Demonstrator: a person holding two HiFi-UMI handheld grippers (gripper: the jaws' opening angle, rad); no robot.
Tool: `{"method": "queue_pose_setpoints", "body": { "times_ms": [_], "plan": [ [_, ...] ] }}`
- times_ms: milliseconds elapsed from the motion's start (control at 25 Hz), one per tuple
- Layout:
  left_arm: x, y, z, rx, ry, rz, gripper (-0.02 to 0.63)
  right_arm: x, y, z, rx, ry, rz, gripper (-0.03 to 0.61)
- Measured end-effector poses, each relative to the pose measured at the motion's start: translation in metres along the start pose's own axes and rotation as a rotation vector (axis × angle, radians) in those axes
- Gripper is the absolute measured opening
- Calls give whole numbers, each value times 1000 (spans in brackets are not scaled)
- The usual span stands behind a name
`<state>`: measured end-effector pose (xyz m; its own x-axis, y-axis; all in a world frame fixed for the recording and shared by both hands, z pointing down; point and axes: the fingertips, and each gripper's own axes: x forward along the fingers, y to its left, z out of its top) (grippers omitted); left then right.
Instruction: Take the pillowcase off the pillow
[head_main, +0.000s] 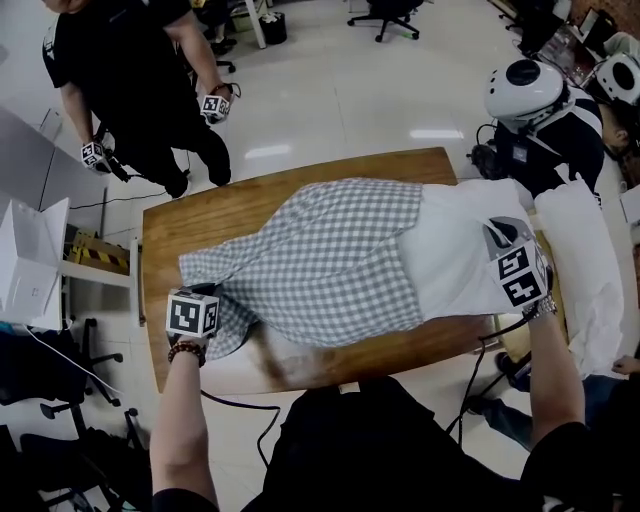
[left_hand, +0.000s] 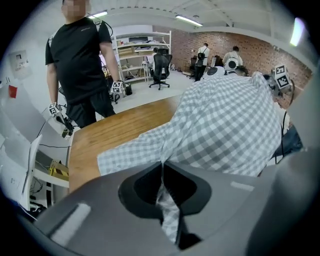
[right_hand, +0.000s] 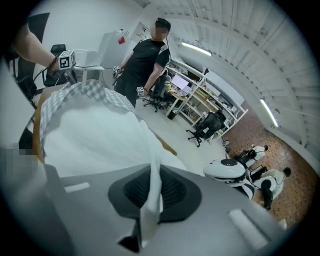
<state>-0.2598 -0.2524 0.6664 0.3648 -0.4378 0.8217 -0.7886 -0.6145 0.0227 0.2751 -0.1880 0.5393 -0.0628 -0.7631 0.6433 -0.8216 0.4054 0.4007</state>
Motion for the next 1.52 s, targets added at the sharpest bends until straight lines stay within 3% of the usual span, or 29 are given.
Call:
{"method": "queue_pose_setpoints", "body": {
  "times_ms": [520, 800, 1120, 1320, 1400, 1520],
  "plan": [
    [-54, 47, -30, -60, -7, 87, 14, -36, -38, 14, -2, 3, -100, 14],
    [-75, 79, -67, -115, 24, 167, 14, -45, -60, -22, 48, 61, -147, 14],
    [-54, 47, -69, -24, 21, 108, 20, -31, -30, -46, 46, 135, -69, 17],
    [-41, 36, -59, 20, 7, 87, 176, -22, -22, -51, 25, 151, -64, 53],
    [-39, 34, -57, 35, -2, 94, 219, -21, -21, -50, 8, 136, -83, 107],
    [-40, 27, -53, 56, -25, 105, 258, -26, -22, -45, -38, 104, -129, 110]
  ]
}}
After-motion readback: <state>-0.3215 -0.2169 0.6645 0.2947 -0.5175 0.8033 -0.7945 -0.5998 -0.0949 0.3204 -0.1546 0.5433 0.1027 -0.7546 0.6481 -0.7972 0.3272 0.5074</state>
